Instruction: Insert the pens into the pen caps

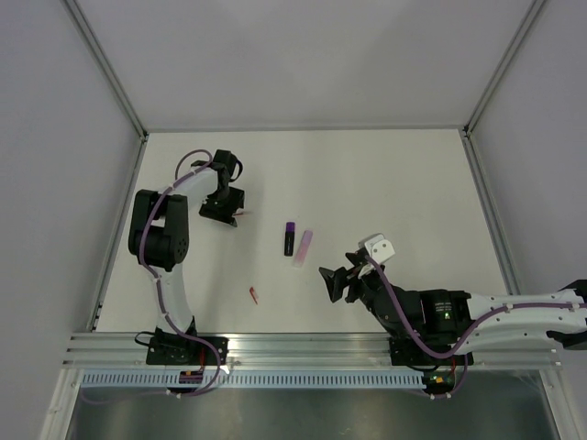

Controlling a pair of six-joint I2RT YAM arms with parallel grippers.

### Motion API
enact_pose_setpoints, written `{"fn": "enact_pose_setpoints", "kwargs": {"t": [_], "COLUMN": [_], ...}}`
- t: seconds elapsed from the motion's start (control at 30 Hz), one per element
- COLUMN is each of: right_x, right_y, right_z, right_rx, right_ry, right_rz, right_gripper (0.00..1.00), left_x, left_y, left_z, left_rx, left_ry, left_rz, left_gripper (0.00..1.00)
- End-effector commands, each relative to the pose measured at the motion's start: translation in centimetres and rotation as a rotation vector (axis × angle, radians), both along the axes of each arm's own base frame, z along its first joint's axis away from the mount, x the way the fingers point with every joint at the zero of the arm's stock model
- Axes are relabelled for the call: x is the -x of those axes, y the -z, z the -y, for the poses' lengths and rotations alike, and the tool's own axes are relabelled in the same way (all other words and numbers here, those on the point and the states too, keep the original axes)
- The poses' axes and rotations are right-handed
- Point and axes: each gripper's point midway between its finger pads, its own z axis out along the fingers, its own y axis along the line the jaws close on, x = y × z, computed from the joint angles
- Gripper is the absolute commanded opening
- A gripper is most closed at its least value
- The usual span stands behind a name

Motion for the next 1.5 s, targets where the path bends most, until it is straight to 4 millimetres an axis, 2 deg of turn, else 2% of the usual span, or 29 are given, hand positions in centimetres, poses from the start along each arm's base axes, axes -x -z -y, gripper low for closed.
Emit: {"fn": "enact_pose_setpoints", "kwargs": {"t": [0.0, 0.2, 0.43, 0.57, 0.67, 0.83, 0.93, 1.1, 1.3, 1.33, 1.4, 1.47], "right_x": [-0.1, -0.1, -0.2, -0.2, -0.2, -0.2, -0.1, -0.2, -0.1, -0.1, -0.1, -0.1], "right_y": [-1.5, -1.2, -1.0, -1.0, -1.1, -1.2, -1.3, -1.2, -1.3, -1.2, -1.3, -1.5], "right_z": [-0.3, -0.8, -0.9, -0.7, -0.7, -0.6, -0.7, -0.7, -0.6, -0.5, -0.4, -0.3], "right_rx": [-0.009, 0.016, 0.031, 0.031, 0.024, 0.019, 0.016, 0.018, 0.015, 0.015, 0.009, 0.002], "right_ry": [0.004, -0.004, 0.006, 0.011, 0.005, 0.006, 0.003, 0.007, 0.004, 0.003, 0.004, 0.004], "right_rz": [0.01, 0.008, 0.012, 0.012, 0.01, 0.009, 0.008, 0.009, 0.008, 0.008, 0.008, 0.009], "right_gripper": [0.74, 0.74, 0.74, 0.74, 0.74, 0.74, 0.74, 0.74, 0.74, 0.74, 0.74, 0.74], "left_x": [-0.5, 0.9, 2.2, 2.7, 3.0, 3.1, 3.8, 4.5, 5.5, 5.3, 5.9, 5.5], "left_y": [1.0, 1.5, 1.5, 0.9, 0.6, 0.2, 0.2, 1.0, 2.9, 3.0, 3.3, 3.3], "left_z": [-0.3, -1.6, -1.7, -1.7, -1.9, -1.3, -0.7, 0.2, 0.3, 0.4, 0.3, 0.3], "left_rx": [-0.005, -0.062, -0.056, -0.055, -0.065, -0.06, -0.072, -0.081, -0.075, -0.068, -0.06, -0.051], "left_ry": [-0.075, -0.132, -0.157, -0.167, -0.177, -0.15, -0.134, -0.124, -0.126, -0.127, -0.126, -0.115], "left_rz": [0.004, -0.044, -0.073, -0.079, -0.082, -0.066, -0.083, -0.106, -0.158, -0.143, -0.141, -0.103], "left_gripper": [0.67, 0.61, 0.51, 0.42, 0.4, 0.42, 0.46, 0.47, 0.37, 0.26, 0.18, 0.11]}}
